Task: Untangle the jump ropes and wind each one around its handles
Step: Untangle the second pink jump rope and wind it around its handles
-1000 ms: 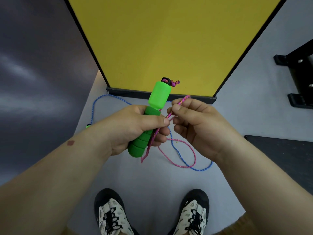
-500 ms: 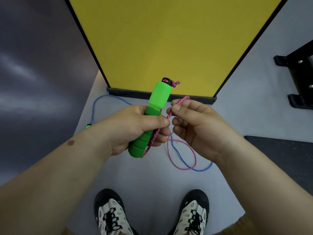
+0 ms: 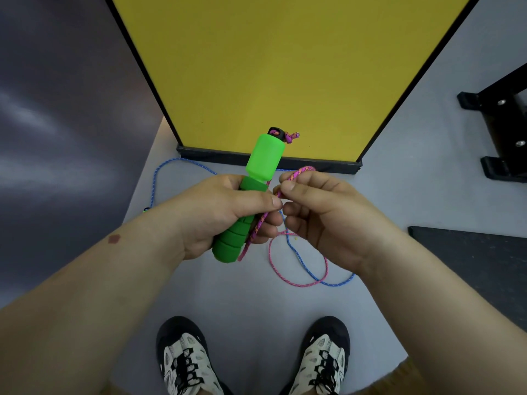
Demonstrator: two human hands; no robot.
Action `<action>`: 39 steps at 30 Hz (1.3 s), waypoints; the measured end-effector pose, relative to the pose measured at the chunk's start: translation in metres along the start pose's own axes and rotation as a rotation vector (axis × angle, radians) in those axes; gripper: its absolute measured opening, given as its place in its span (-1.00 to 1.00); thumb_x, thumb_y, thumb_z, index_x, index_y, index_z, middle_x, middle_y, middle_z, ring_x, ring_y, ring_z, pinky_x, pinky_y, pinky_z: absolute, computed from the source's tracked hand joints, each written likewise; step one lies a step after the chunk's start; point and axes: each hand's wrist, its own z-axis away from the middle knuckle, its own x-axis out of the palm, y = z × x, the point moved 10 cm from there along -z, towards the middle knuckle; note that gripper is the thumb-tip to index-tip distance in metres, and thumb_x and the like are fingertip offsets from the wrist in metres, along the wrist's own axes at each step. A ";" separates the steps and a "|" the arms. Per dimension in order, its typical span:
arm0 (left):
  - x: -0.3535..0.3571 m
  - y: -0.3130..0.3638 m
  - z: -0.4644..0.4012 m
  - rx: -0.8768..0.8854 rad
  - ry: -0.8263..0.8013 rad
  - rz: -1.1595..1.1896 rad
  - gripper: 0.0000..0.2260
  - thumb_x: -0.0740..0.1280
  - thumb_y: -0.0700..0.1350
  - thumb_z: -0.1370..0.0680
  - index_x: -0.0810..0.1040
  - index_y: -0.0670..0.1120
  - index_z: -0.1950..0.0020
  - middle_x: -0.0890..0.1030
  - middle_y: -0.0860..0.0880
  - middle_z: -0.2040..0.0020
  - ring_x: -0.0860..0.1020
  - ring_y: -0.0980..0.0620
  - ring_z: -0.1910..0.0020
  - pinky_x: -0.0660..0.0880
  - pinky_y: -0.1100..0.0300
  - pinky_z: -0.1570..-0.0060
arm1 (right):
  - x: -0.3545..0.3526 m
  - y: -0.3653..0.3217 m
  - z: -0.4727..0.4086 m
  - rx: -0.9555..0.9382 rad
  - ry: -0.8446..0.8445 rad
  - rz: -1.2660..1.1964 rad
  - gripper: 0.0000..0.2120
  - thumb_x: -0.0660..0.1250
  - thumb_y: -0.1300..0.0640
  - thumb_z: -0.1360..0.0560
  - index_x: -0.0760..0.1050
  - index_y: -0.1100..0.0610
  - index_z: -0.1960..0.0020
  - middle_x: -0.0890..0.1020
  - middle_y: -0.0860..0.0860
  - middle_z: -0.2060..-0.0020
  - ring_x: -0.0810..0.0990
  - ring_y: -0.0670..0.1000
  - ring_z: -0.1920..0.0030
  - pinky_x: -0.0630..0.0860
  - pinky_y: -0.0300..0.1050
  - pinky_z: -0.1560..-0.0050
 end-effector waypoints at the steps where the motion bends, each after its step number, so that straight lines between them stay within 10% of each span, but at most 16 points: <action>1: 0.000 0.000 0.000 0.000 -0.001 -0.004 -0.92 0.40 -0.21 -0.56 0.61 -0.21 -0.01 0.68 -0.13 0.22 0.65 -0.02 0.29 0.60 0.16 0.26 | 0.001 0.001 0.000 0.001 -0.005 0.006 -0.89 0.38 0.23 -0.54 0.59 0.17 -0.06 0.57 0.15 0.10 0.55 -0.08 0.32 0.54 -0.25 0.26; 11: -0.001 -0.003 -0.002 0.000 -0.012 -0.002 -0.94 0.42 -0.20 -0.56 0.61 -0.19 0.05 0.67 -0.14 0.20 0.64 -0.06 0.25 0.58 0.09 0.16 | -0.040 -0.027 0.000 -0.152 0.281 -0.182 -0.98 0.41 0.21 -0.55 0.60 0.10 0.05 0.62 -0.01 0.25 0.56 -0.06 0.30 0.55 -0.21 0.24; 19: 0.000 -0.002 -0.001 0.004 -0.004 -0.001 -0.93 0.41 -0.21 -0.56 0.62 -0.21 0.00 0.68 -0.13 0.21 0.65 -0.03 0.28 0.59 0.13 0.24 | 0.003 -0.003 0.001 -0.016 -0.020 -0.013 -0.91 0.36 0.26 -0.55 0.60 0.10 0.00 0.60 0.10 0.11 0.55 -0.09 0.32 0.54 -0.25 0.25; 31: -0.001 -0.003 -0.002 -0.010 0.004 0.000 -0.91 0.43 -0.18 -0.55 0.62 -0.20 0.01 0.69 -0.13 0.20 0.65 -0.03 0.27 0.60 0.13 0.24 | -0.042 -0.027 -0.002 -0.161 0.277 -0.197 -0.95 0.40 0.21 -0.55 0.61 0.11 0.00 0.65 0.01 0.20 0.56 -0.06 0.29 0.56 -0.22 0.22; 39: -0.001 -0.001 -0.001 -0.002 0.000 0.018 -0.92 0.41 -0.20 -0.56 0.61 -0.21 0.00 0.68 -0.14 0.22 0.65 -0.04 0.28 0.60 0.13 0.22 | -0.004 -0.007 0.000 -0.046 0.019 -0.059 -0.91 0.38 0.22 -0.54 0.60 0.12 -0.03 0.59 0.13 0.07 0.55 -0.08 0.31 0.54 -0.23 0.26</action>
